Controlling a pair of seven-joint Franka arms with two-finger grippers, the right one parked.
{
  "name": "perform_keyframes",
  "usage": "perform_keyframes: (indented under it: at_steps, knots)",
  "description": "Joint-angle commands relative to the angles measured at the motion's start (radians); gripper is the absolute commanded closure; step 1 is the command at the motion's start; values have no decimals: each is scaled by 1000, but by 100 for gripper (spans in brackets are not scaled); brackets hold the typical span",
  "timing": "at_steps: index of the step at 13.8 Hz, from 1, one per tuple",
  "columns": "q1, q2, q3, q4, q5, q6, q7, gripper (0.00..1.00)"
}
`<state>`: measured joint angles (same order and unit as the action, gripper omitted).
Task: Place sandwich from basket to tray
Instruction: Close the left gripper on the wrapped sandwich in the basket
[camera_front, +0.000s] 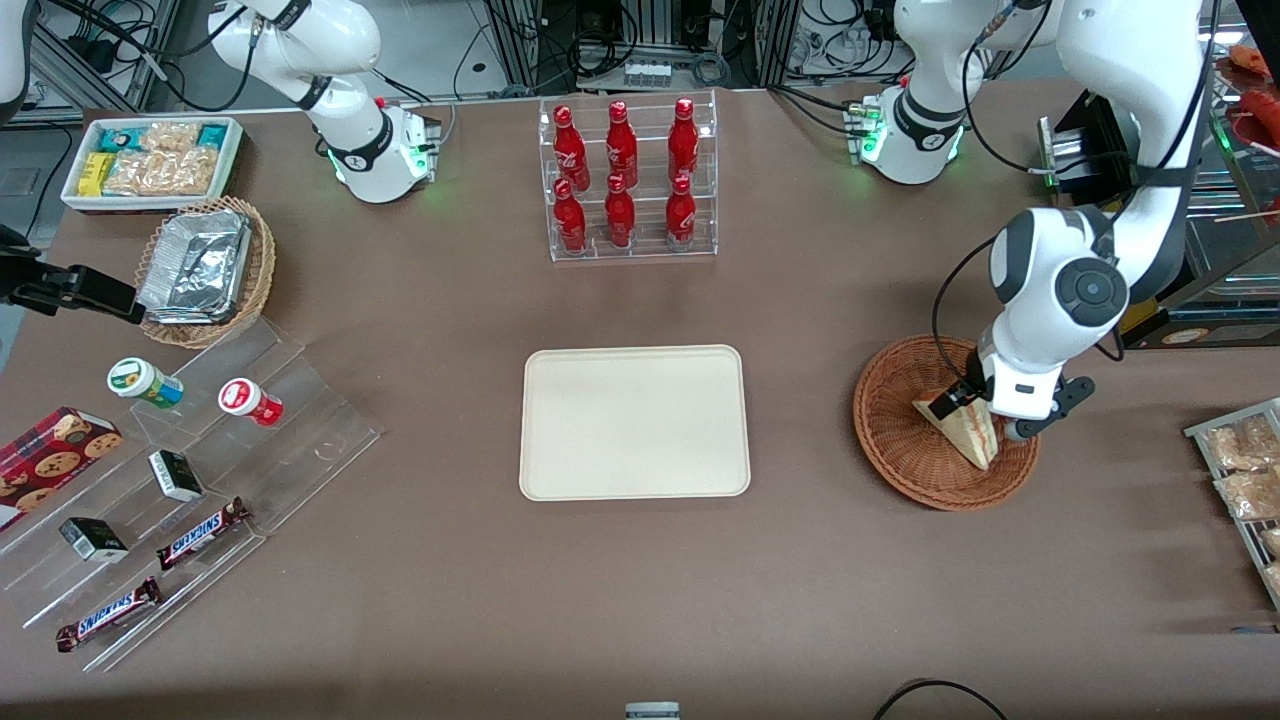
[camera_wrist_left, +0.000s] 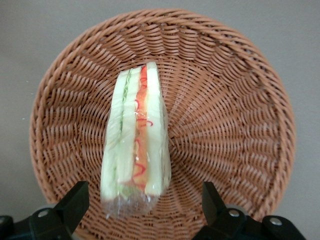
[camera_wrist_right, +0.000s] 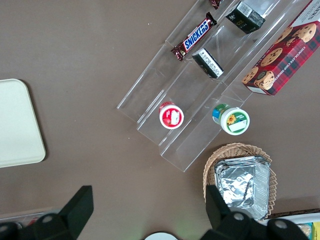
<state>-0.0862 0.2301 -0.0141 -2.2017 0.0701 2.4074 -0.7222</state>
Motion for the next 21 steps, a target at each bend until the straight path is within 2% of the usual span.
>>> perform_keyframes:
  at_steps: [1,2,3,4,5,13,17,19,21]
  knots:
    - [2,20,17,-1,43,19,-26,0]
    - [2,26,25,-1,48,24,-26,5]
    - [2,26,26,-1,48,24,-31,30]
    - [2,26,28,-1,48,24,-42,71]
    - [2,26,28,-3,49,22,-45,100]
    - [0,-6,26,25,50,-23,-80,100]
    - [-24,-8,11,242,53,-317,-69,100]
    - [-78,-8,-4,324,54,-421,-69,100]
    - [-160,-9,-18,365,54,-453,-51,100]
